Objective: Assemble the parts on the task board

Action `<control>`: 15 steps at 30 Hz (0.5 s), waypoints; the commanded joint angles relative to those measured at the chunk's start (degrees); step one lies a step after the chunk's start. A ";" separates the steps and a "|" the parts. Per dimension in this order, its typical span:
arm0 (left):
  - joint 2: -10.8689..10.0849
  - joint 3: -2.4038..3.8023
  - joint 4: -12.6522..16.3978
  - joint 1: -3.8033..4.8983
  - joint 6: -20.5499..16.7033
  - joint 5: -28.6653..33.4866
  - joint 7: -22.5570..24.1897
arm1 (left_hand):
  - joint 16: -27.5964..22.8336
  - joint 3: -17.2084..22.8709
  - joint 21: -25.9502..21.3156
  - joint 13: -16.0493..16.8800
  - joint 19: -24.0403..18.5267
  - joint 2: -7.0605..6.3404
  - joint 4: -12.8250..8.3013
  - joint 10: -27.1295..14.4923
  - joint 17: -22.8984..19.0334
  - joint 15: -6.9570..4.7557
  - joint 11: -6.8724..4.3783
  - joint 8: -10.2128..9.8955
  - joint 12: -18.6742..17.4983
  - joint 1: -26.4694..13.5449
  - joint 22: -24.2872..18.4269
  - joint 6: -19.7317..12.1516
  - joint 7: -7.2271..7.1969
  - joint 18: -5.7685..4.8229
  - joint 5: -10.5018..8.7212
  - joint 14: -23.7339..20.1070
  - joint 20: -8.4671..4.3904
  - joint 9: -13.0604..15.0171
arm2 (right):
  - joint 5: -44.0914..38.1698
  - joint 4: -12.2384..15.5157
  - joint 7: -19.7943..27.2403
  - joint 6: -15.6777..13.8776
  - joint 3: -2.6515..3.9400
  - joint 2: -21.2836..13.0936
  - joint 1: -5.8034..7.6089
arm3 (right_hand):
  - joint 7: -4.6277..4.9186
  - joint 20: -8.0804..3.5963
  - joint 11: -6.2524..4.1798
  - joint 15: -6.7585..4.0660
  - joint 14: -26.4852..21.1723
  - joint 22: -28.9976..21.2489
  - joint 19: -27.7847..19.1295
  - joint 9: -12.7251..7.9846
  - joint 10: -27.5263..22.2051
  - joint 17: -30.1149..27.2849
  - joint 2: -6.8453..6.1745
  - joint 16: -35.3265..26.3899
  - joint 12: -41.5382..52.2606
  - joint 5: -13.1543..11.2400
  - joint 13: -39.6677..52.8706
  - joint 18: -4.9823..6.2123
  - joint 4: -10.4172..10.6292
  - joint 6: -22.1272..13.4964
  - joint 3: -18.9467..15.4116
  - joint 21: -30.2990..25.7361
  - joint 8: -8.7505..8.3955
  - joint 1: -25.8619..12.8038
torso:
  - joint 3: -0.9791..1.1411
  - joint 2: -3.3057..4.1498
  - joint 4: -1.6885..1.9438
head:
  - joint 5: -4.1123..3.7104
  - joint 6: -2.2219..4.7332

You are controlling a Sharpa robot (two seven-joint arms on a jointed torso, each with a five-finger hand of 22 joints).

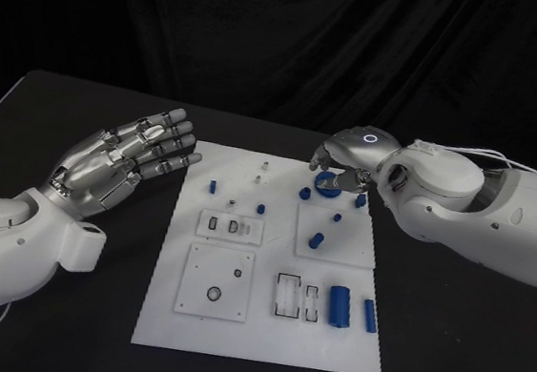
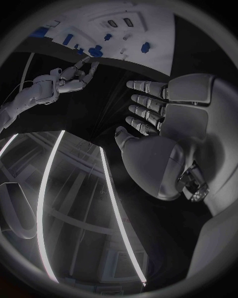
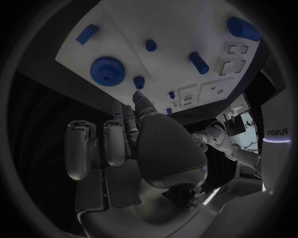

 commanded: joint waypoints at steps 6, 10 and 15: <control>0.74 -0.03 -0.51 0.14 1.30 -0.28 11.55 | 0.13 0.49 -0.04 0.04 0.01 0.18 0.08 -0.11 0.01 0.38 0.36 0.27 0.26 -0.61 0.02 0.39 0.02 -0.72 0.30 -0.04 0.08 0.07 | -0.50 -0.48 0.91 -4.75 0.03 -0.17 -1.80 | 0.24 -0.04 0.14 0.06 1.98 2.25 -0.06 0.19 0.65 0.04 -0.93 -0.27 -1.33 1.19 -0.16 -1.09 -0.29 0.76 1.85 0.24 -1.13 0.37 | -0.09 -0.36 -0.04 | -0.45 -0.34; 0.88 -0.07 -0.73 0.13 1.51 -0.28 11.47 | 0.13 0.49 -0.04 0.04 0.01 0.18 0.08 -0.11 0.01 0.38 0.36 0.27 0.26 -0.61 0.02 0.39 0.02 -0.72 0.30 -0.04 0.08 0.07 | -0.45 -1.31 1.47 -5.73 0.03 0.39 -2.60 | 0.54 0.06 0.24 0.16 1.92 2.19 -0.13 0.21 0.58 -0.06 -1.13 -0.36 -1.78 1.18 -0.20 -1.07 -0.35 0.79 2.45 0.19 -1.52 0.46 | -0.11 -0.48 0.02 | -0.43 -0.36; 0.96 -0.14 -1.02 0.13 1.78 -0.28 11.31 | 0.18 0.67 -0.03 0.05 0.03 0.24 0.08 -0.10 0.01 0.41 0.43 0.27 0.33 -0.65 0.01 0.44 0.06 -0.76 0.34 -0.05 0.08 0.08 | 0.05 -2.52 2.30 -6.41 0.03 1.40 -3.56 | 1.07 0.19 0.40 0.29 1.83 2.09 -0.26 0.11 0.47 -0.10 -1.54 -0.47 -2.53 1.12 -0.19 -1.02 -0.38 0.09 3.54 0.08 -2.62 0.42 | -0.07 -0.61 -0.02 | -0.38 -0.58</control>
